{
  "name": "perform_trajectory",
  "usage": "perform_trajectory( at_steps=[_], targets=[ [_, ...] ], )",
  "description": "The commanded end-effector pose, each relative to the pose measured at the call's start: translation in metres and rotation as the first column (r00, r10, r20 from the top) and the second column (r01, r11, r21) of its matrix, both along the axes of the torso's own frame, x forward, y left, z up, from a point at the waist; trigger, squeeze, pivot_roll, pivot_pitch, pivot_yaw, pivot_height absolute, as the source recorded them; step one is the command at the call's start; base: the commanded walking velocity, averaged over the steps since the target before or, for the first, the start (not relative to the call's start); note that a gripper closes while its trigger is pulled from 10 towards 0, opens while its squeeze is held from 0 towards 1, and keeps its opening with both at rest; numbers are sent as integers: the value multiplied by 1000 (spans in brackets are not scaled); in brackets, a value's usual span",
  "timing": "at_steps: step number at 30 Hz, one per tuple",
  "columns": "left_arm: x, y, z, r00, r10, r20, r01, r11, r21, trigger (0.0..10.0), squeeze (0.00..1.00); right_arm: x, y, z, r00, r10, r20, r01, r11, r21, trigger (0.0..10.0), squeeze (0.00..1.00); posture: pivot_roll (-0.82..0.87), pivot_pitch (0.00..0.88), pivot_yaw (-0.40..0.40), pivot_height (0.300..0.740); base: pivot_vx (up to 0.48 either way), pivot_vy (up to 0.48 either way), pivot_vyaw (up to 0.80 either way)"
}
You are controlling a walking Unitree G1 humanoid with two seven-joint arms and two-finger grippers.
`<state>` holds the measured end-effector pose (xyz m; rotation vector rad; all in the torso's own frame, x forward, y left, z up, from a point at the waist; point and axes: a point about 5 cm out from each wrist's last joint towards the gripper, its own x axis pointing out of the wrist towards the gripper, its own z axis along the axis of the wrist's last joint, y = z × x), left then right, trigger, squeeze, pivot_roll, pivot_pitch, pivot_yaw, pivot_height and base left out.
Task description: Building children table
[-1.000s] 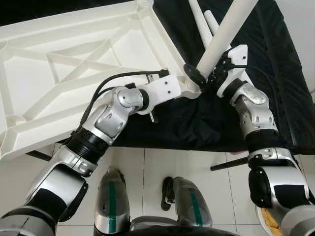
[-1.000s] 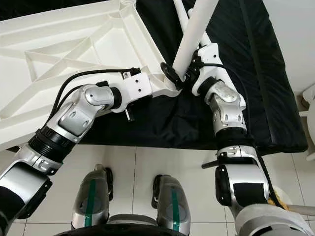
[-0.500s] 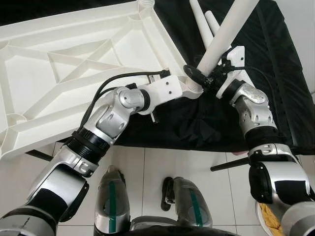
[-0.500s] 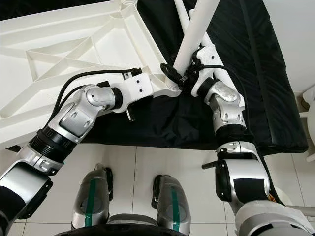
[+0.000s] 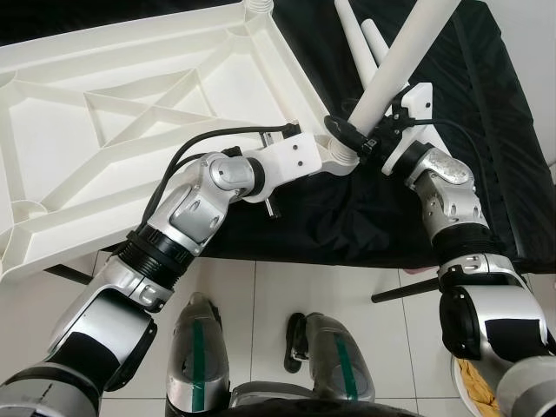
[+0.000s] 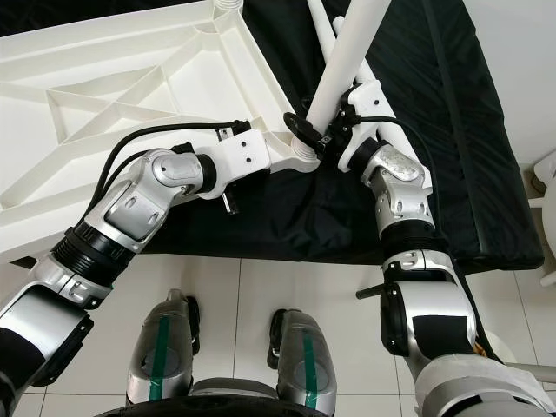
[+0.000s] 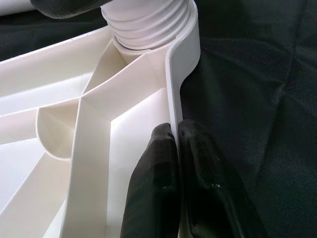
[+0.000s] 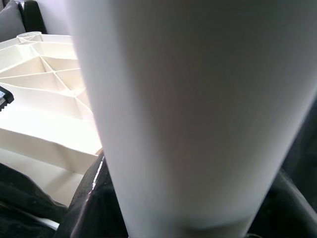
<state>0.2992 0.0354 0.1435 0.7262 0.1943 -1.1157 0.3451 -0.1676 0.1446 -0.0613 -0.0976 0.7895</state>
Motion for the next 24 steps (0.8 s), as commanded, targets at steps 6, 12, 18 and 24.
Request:
perform_trajectory(
  at_steps=[6, 12, 18, 24],
  targets=[
    [-2, -5, 1, 999, -20, 29, 20, 1000, 11, 10000, 0, 2, -4, 3, 998, -69, 9, 68, 997, 44, 10000, 0, 58, 35, -65, 740, 0, 0, 0],
    [-2, -4, 0, 1000, -17, 26, 17, 1000, 9, 10000, 0, -3, 14, 4, 992, -128, 11, 126, 988, 88, 10000, 0, 57, 39, -70, 740, 0, 0, 0],
    [-2, -4, 1, 999, -18, 26, 18, 1000, 7, 10000, 0, -7, 25, 4, 986, -167, 10, 165, 979, 120, 10000, 0, 55, 46, -69, 740, 0, 0, 0],
    [-3, -5, 1, 1000, -19, 24, 19, 1000, 6, 10000, 0, -14, 43, 8, 965, -263, 9, 257, 948, 189, 10000, 0, 57, 54, -73, 740, 0, 0, 0]
  ],
)
